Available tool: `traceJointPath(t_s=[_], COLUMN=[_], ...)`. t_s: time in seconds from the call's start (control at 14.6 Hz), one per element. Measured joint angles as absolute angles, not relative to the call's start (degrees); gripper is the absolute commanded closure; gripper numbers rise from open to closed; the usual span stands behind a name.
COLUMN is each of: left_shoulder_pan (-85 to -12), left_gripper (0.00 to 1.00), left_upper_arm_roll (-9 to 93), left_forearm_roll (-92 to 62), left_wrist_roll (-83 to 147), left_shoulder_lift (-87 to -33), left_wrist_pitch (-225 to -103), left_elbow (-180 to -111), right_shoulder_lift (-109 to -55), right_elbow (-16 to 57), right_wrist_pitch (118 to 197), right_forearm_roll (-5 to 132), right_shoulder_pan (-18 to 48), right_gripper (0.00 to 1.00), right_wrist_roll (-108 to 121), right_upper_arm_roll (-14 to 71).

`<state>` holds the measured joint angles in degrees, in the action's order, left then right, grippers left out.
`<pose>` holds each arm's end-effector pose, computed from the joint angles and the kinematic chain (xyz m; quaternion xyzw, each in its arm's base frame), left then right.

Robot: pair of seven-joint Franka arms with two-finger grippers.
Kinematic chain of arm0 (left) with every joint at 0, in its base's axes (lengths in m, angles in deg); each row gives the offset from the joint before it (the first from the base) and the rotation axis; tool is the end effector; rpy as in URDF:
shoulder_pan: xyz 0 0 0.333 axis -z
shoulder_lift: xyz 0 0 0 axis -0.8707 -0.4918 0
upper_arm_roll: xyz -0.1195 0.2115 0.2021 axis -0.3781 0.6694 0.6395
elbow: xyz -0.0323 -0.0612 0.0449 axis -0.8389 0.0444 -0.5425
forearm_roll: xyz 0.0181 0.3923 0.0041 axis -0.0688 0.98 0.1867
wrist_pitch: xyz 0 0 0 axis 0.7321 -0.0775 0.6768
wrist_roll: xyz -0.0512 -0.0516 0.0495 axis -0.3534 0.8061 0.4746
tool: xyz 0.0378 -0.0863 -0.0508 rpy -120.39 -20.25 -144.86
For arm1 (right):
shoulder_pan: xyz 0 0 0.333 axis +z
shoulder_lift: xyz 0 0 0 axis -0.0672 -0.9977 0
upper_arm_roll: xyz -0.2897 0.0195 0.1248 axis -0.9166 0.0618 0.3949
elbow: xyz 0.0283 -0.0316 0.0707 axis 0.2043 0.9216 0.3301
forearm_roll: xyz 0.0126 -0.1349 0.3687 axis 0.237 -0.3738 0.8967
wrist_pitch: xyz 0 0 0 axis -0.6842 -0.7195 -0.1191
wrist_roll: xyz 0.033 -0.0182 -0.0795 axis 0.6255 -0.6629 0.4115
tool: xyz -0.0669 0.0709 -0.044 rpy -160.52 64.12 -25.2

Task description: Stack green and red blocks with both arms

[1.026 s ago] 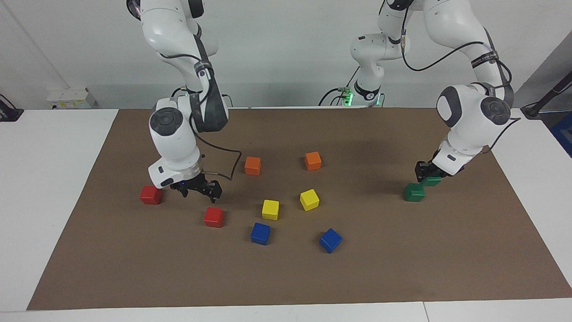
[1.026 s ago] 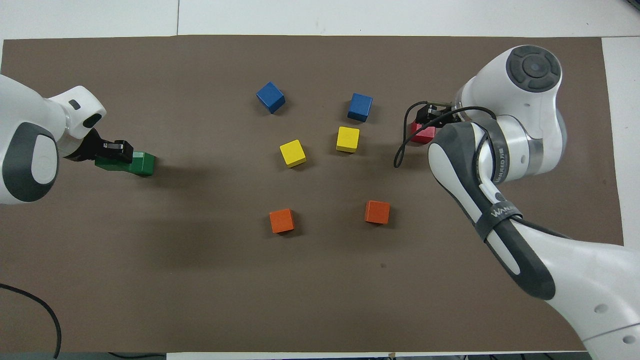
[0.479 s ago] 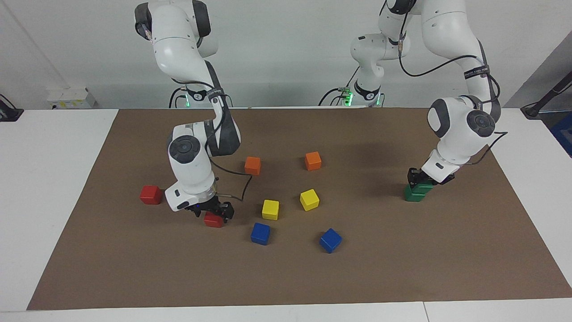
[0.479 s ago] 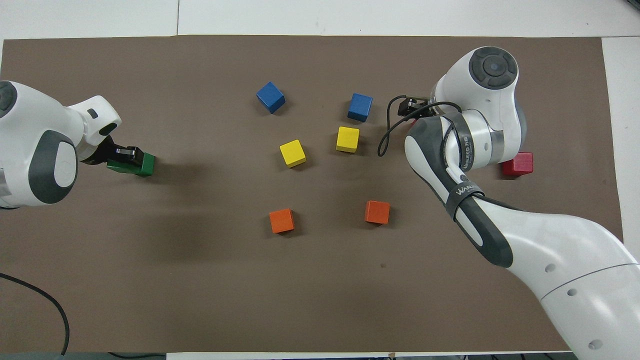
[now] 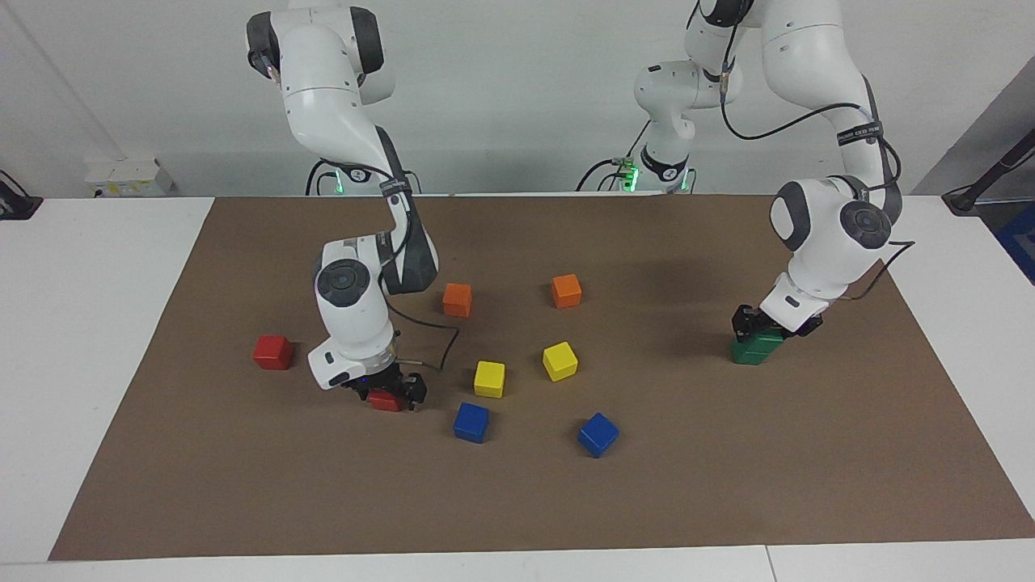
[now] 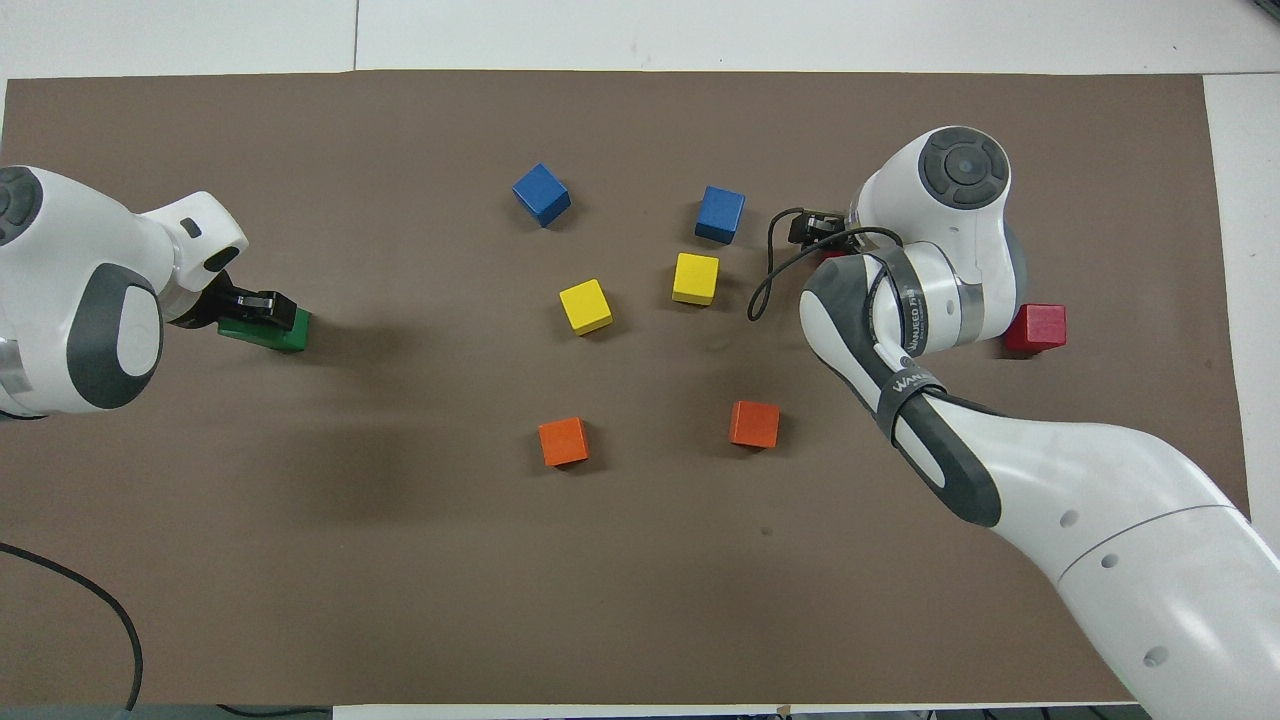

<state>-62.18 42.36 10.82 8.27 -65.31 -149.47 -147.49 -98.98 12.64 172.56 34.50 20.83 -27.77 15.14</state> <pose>0.6059 -0.0077 0.3492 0.9964 -0.0835 -0.0155 0.0011 0.6718 0.1402 0.2842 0.9904 -0.1323 0.0403 0.0021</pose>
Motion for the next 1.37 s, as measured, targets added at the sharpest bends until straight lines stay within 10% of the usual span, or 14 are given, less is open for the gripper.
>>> traceJointPath(t_s=[0.07,0.89,1.37], left_shoulder_pan=[-62.2,-62.5,-59.9], left_gripper=[0.0,0.0,0.0], left_upper_arm_roll=[42.4,42.9,42.6], left_forearm_roll=[10.8,10.8,10.7], left_wrist_roll=[8.3,13.1,14.9], left_shoulder_lift=[-65.3,-44.4,-48.3], left_wrist_pitch=[-149.5,-111.9,-116.6], left_elbow=[-147.4,-137.0,-137.0], right_shoulder_lift=[-99.0,-88.2,-77.9], right_elbow=[12.8,16.1,30.9], right_wrist_pitch=[172.6,160.8,165.1], right_forearm_roll=[34.6,34.6,34.6], right_shoulder_pan=[20.8,12.9,2.2], right_gripper=[1.0,1.0,1.0], right_wrist_roll=[-27.8,-11.8,2.8], right_upper_arm_roll=[15.1,14.4,14.4])
